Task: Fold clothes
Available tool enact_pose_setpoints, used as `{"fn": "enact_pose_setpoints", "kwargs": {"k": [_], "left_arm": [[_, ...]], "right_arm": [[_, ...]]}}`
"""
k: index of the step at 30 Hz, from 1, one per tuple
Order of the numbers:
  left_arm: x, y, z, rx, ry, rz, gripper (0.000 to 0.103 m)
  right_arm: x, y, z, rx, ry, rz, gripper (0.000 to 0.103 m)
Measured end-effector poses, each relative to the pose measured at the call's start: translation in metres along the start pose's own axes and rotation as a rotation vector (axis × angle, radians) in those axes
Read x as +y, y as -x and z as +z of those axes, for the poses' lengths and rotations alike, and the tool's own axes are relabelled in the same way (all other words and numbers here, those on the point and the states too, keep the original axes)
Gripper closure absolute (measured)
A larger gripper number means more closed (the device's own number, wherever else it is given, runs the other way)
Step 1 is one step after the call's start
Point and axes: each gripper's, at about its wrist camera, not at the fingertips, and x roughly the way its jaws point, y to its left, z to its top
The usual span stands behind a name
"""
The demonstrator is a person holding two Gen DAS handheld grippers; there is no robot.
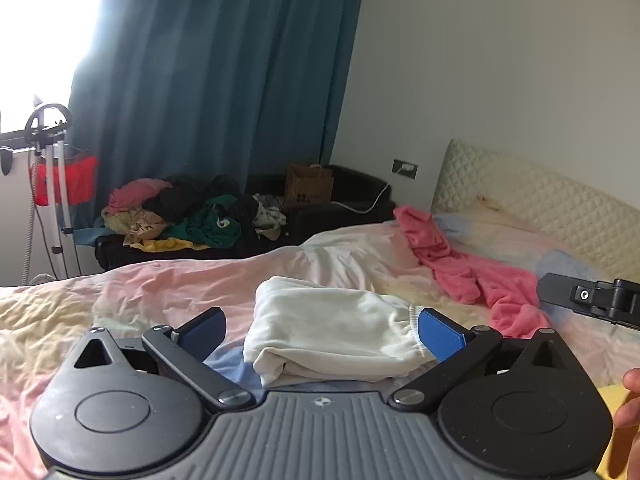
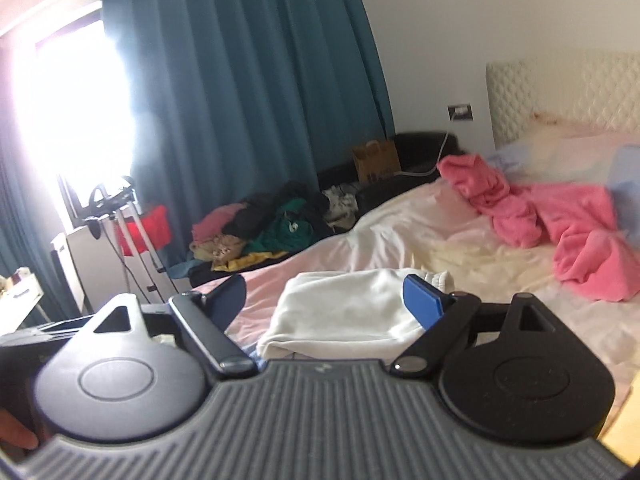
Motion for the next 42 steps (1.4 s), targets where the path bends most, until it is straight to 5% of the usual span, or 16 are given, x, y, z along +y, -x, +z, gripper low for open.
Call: {"fn": "enact_pose_setpoints", "kwargs": {"k": [8, 17, 36, 42], "left_arm": [[-0.014, 0.078, -0.013, -0.065, -0.016, 0.06, 0.0], [-0.022, 0.122, -0.042, -0.076, -0.052, 0.096, 0.0], [-0.015, 0.113, -0.084, -0.064, -0.046, 0.147, 0.0], [-0.019, 0.11, -0.097, -0.079, -0.116, 0.215, 0.0]], "right_arm": [[0.025, 0.07, -0.012, -0.054, 0.06, 0.004, 0.016], [0.041, 0.094, -0.035, -0.068, 0.1, -0.023, 0.016], [0.042, 0.07, -0.085, -0.028, 0.117, -0.063, 0.016], [0.046, 0.066, -0.098, -0.047, 0.149, -0.075, 0.016]]}}
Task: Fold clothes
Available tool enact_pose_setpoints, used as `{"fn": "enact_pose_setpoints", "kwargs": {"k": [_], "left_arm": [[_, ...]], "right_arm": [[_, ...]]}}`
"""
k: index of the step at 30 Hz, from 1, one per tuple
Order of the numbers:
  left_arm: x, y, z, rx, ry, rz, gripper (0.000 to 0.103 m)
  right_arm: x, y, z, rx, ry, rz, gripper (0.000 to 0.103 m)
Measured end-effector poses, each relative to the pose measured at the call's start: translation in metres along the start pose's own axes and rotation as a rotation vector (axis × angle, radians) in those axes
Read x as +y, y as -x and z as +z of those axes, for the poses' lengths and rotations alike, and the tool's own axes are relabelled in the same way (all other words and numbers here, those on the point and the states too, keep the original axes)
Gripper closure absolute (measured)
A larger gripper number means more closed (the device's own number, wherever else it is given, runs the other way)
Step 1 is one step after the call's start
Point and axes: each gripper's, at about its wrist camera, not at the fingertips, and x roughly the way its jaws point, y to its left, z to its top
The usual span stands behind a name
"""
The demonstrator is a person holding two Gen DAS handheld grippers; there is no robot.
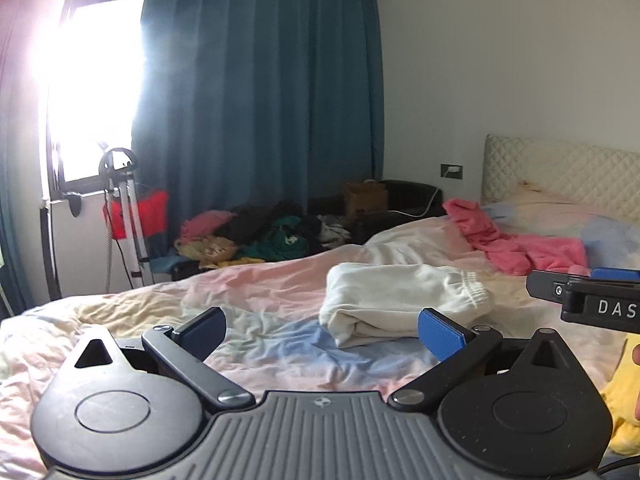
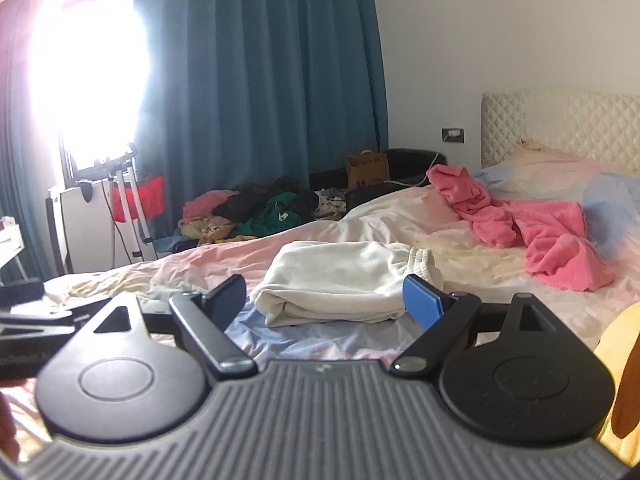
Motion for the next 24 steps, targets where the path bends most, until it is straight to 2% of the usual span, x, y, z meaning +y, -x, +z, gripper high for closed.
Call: {"fn": "enact_pose_setpoints", "kwargs": {"k": [6, 14, 20, 24], "left_arm": [[0.006, -0.009, -0.012, 0.028, 0.029, -0.008, 0.0], [0.004, -0.018, -0.023, 0.031, 0.046, -0.027, 0.0], [-0.002, -0.024, -0.028, 0.051, 0.032, -0.011, 0.0], [-0.002, -0.03, -0.032, 0.059, 0.037, -0.001, 0.0]], "right_arm": [[0.0, -0.008, -0.017, -0.029, 0.017, -0.014, 0.016], [-0.008, -0.023, -0.042, -0.006, 0.049, -0.036, 0.016], [-0.019, -0.026, -0.045, 0.005, 0.0, -0.045, 0.016], [-0.011, -0.03, -0.049, 0.009, 0.037, -0.067, 0.016]]}}
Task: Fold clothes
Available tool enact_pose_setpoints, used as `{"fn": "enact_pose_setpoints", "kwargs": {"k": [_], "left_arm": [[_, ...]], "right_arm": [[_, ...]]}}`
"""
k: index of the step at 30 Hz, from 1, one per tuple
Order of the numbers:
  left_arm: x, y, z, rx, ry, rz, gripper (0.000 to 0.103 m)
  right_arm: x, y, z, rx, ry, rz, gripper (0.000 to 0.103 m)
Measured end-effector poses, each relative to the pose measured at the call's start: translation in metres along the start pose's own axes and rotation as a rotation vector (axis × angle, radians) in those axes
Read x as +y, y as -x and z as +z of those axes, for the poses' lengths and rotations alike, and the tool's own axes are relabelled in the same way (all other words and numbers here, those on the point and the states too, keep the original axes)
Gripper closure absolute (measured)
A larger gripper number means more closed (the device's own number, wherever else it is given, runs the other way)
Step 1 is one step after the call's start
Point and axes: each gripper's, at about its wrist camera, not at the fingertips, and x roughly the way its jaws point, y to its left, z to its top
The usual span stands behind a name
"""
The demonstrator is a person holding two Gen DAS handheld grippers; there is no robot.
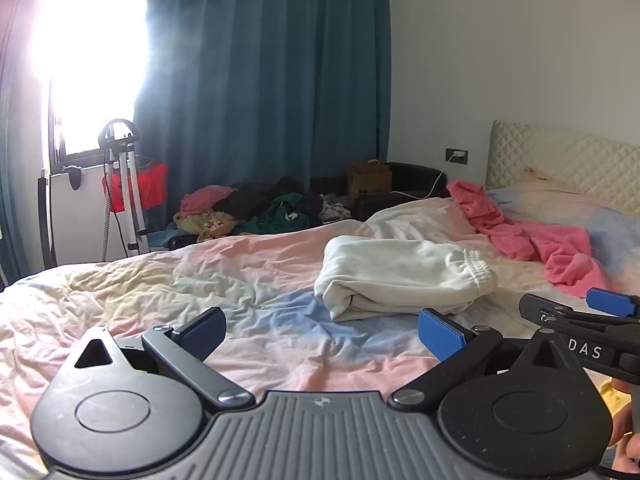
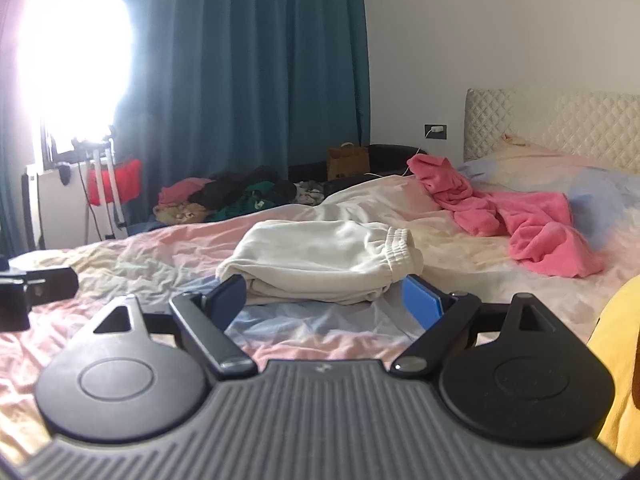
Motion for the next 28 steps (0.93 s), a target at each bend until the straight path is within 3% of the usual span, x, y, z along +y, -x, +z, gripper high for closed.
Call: {"fn": "enact_pose_setpoints", "kwargs": {"k": [28], "left_arm": [[-0.005, -0.009, -0.009, 0.011, -0.002, -0.012, 0.0]], "right_arm": [[0.0, -0.011, 0.0, 0.066, -0.013, 0.04, 0.016]]}}
